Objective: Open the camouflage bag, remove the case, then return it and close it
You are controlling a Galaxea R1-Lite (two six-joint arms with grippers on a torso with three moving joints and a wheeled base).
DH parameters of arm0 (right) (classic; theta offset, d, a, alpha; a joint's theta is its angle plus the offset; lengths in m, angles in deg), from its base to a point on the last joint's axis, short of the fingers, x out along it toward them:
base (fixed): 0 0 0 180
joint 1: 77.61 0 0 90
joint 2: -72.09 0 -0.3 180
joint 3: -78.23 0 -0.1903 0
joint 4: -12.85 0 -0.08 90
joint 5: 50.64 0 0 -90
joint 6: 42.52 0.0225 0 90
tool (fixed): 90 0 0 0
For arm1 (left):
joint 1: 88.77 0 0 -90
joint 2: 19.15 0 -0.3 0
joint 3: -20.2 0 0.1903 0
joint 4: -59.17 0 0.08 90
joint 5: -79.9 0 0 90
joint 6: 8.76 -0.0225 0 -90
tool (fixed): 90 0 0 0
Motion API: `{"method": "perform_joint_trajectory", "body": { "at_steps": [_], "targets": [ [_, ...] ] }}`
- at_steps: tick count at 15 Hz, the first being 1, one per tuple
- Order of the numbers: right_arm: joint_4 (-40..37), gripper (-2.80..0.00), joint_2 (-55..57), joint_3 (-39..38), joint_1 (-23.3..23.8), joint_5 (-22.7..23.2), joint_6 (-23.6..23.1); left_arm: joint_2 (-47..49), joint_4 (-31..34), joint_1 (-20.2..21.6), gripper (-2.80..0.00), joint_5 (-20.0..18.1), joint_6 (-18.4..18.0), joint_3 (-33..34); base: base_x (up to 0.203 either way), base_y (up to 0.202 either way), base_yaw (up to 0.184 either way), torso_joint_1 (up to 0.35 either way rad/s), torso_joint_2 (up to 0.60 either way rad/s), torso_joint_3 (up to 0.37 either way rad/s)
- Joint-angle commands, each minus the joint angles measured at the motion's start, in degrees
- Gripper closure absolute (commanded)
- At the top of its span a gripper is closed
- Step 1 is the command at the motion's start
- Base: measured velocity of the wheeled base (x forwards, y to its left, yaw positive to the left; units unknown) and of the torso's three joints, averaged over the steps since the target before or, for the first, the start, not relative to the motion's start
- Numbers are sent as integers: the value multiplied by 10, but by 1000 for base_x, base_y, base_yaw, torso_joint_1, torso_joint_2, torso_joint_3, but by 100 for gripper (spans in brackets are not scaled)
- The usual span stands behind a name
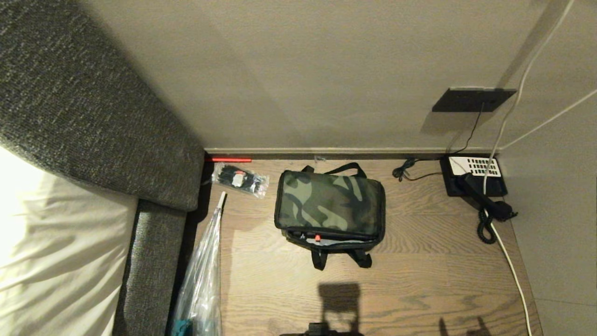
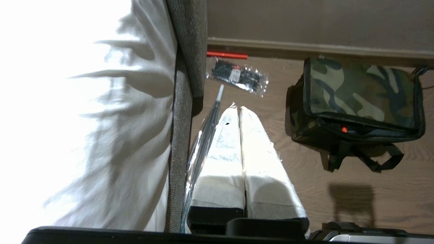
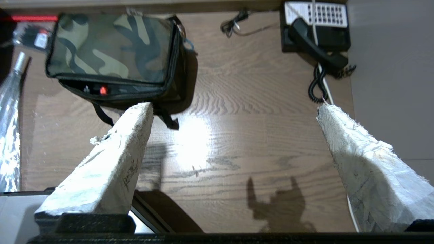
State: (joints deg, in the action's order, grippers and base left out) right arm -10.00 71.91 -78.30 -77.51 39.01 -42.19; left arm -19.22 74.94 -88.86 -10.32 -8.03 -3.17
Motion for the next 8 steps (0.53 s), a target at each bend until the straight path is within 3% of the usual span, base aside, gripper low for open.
{"method": "perform_joint_trajectory", "body": {
  "at_steps": [1, 8],
  "targets": [
    [0, -280, 1, 0, 0, 0, 0, 1, -1, 0, 0, 0, 1, 23, 0, 0, 0, 2, -1, 199],
    [0, -280, 1, 0, 0, 0, 0, 1, -1, 0, 0, 0, 1, 23, 0, 0, 0, 4, 3, 201]
  ]
}}
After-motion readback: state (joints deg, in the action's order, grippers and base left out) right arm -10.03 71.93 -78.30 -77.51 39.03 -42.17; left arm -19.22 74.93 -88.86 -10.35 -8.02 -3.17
